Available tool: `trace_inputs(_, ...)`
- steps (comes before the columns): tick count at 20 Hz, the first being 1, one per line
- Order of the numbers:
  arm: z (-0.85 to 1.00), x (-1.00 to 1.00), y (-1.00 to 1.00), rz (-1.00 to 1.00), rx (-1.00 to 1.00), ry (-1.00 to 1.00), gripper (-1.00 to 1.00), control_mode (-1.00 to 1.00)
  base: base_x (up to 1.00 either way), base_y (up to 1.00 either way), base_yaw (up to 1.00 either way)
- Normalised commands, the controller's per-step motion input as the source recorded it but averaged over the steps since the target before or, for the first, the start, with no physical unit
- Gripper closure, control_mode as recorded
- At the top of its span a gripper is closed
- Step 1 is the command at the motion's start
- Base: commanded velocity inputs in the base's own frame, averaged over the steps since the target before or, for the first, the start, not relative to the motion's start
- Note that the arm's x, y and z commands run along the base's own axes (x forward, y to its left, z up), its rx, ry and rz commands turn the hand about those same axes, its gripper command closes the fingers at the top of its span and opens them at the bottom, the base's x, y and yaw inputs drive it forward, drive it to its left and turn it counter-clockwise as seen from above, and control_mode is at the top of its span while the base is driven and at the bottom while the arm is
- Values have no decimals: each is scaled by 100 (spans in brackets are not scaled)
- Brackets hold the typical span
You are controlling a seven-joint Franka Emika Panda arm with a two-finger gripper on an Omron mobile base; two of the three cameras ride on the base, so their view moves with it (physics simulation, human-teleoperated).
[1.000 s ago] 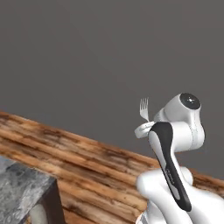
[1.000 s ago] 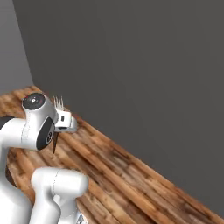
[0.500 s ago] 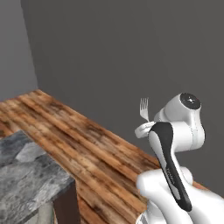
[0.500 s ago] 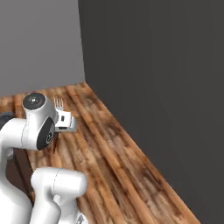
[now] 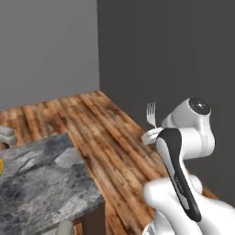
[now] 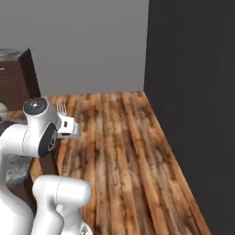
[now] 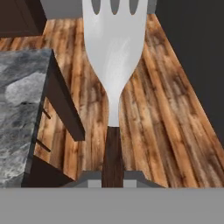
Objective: Take the fork and place it on the left side of the plate. Then take the spoon and place it on the right side of the plate. Make sure they're directly next to the plate.
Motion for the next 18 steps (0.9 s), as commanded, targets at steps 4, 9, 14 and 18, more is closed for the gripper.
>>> trace_inputs(4,0,0,0,0,0,0,100,100,79,-15,51)
trace_inputs(9,0,0,0,0,0,0,100,100,71,-25,48)
trace_inputs(14,0,0,0,0,0,0,100,100,48,-53,39)
trace_inputs(18,0,0,0,0,0,0,100,100,33,-64,35)
